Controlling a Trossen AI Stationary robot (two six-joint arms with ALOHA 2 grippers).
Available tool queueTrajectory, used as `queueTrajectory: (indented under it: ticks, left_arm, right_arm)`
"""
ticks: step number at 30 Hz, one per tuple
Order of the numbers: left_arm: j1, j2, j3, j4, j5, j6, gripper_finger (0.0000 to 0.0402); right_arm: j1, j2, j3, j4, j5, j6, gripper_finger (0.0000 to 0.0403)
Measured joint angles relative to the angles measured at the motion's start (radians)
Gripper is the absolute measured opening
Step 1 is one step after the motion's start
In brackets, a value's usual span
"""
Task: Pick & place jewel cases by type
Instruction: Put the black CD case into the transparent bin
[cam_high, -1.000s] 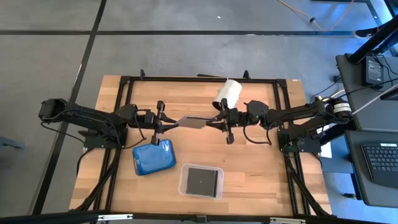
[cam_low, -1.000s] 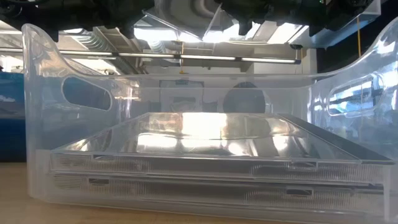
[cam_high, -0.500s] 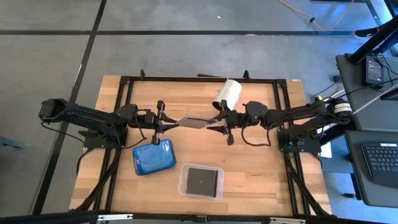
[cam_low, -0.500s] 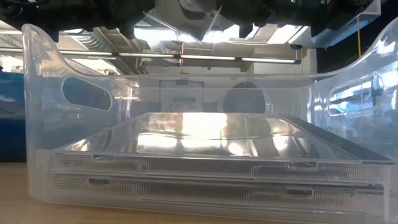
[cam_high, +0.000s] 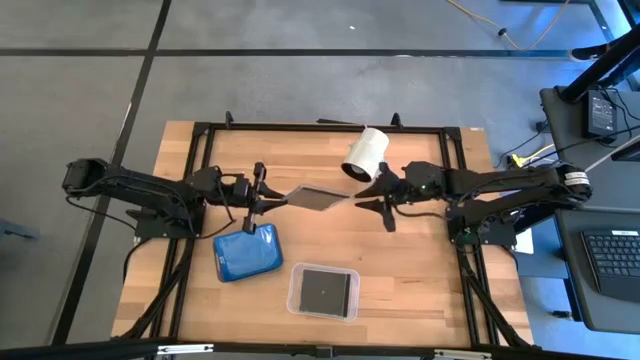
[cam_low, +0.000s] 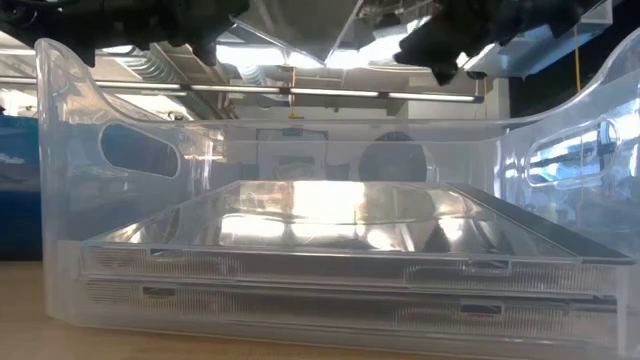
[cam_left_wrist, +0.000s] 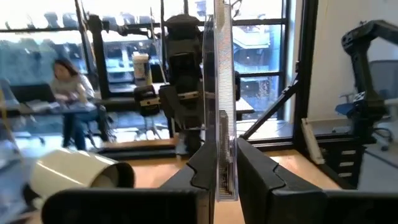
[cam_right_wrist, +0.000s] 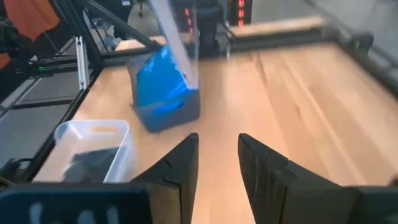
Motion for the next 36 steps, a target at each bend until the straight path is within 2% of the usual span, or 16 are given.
queueTrajectory:
  ticks: [3,7,10,15,22,33,36]
  left_arm:
    - [0.000,0.000,0.041,-0.088,0.023,-0.049,0.0037]
    - [-0.007,0.020,0.148,-0.320,0.065,-0.093,0.0041]
    - [-0.019,0.057,0.241,-0.468,0.156,-0.140,0.0038]
    - [-0.046,0.152,0.365,-0.659,0.305,-0.309,0.0041]
    - [-0.119,0.324,0.448,-0.677,0.417,-0.503,0.0038]
    - [-0.193,0.574,0.576,-0.677,0.417,-0.609,0.0041]
    - [-0.201,0.615,0.602,-0.680,0.471,-0.609,0.0043]
  right_arm:
    - [0.000,-0.036,0.000,-0.081,0.000,0.063,0.0117]
    - [-0.003,-0.064,0.000,-0.144,0.000,0.085,0.0117]
    - [-0.003,-0.071,0.000,-0.158,0.002,0.083,0.0117]
    - [-0.003,-0.071,0.000,-0.166,0.002,0.083,0.0117]
    - [-0.003,-0.071,0.000,-0.182,0.002,0.083,0.0117]
    - [-0.003,-0.071,0.000,-0.275,0.002,0.082,0.0117]
    - [-0.003,-0.071,0.000,-0.287,0.002,0.082,0.0117]
